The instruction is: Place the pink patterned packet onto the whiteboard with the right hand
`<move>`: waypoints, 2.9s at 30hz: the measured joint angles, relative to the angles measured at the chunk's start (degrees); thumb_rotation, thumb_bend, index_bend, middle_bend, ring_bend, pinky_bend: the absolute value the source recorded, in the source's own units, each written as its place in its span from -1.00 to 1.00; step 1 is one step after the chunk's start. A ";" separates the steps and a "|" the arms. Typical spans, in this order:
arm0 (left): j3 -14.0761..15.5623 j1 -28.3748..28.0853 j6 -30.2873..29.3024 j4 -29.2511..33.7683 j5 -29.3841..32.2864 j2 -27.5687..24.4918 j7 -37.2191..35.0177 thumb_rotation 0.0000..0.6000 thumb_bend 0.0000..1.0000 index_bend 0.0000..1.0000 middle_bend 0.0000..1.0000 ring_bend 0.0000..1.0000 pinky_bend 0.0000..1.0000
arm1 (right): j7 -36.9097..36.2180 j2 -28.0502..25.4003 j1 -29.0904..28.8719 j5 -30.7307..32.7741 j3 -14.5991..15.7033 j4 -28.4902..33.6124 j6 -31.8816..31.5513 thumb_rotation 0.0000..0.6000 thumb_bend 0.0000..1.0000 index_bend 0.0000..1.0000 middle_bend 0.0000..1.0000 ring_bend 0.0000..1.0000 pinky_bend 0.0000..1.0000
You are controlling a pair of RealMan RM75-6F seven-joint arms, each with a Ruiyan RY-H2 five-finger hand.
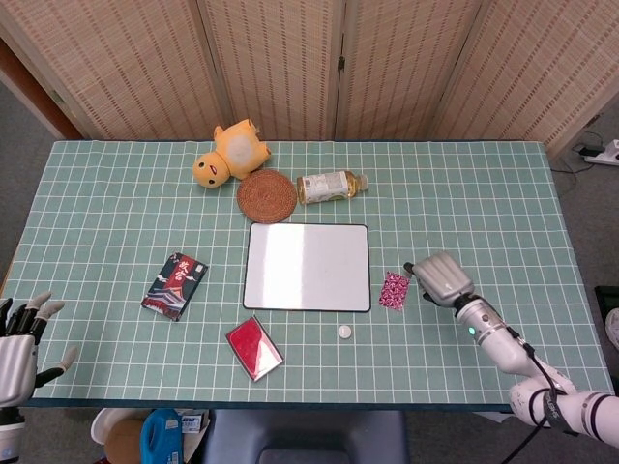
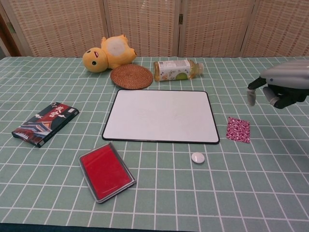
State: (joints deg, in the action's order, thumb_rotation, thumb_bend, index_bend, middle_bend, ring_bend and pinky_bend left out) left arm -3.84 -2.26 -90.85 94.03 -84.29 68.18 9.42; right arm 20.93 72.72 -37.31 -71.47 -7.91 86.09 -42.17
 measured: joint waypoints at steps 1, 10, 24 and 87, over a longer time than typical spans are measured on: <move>0.01 0.04 -0.01 -0.02 0.01 -0.01 0.02 1.00 -0.56 -0.55 -0.68 -0.66 -0.97 | 0.39 1.07 -0.86 0.93 -0.04 -1.06 0.82 1.00 1.00 -0.24 0.95 1.00 1.00; 0.02 0.19 0.30 -0.57 0.34 0.24 -0.29 1.00 -0.56 -0.55 -0.68 -0.66 -0.97 | 2.88 7.90 -4.83 4.51 0.65 -8.38 3.42 1.00 1.00 -0.24 0.94 1.00 1.00; -0.01 0.51 0.62 -1.39 0.88 0.28 -1.15 1.00 -0.56 -0.55 -0.68 -0.66 -0.97 | 3.41 13.29 -8.07 7.25 2.17 -15.52 4.89 1.00 1.00 -0.24 0.94 1.00 1.00; 0.03 1.08 0.36 -1.02 0.70 0.32 -0.35 1.00 -0.56 -0.55 -0.68 -0.66 -0.97 | 0.76 11.20 -3.42 -3.11 8.39 -14.57 -4.74 1.00 -0.85 -0.46 0.92 1.00 1.00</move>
State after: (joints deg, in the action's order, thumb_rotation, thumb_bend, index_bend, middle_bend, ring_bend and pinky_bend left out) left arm -3.81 -1.19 -90.49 93.01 -83.58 68.50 9.07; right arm 21.68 83.92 -40.73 -74.58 0.49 71.52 -46.91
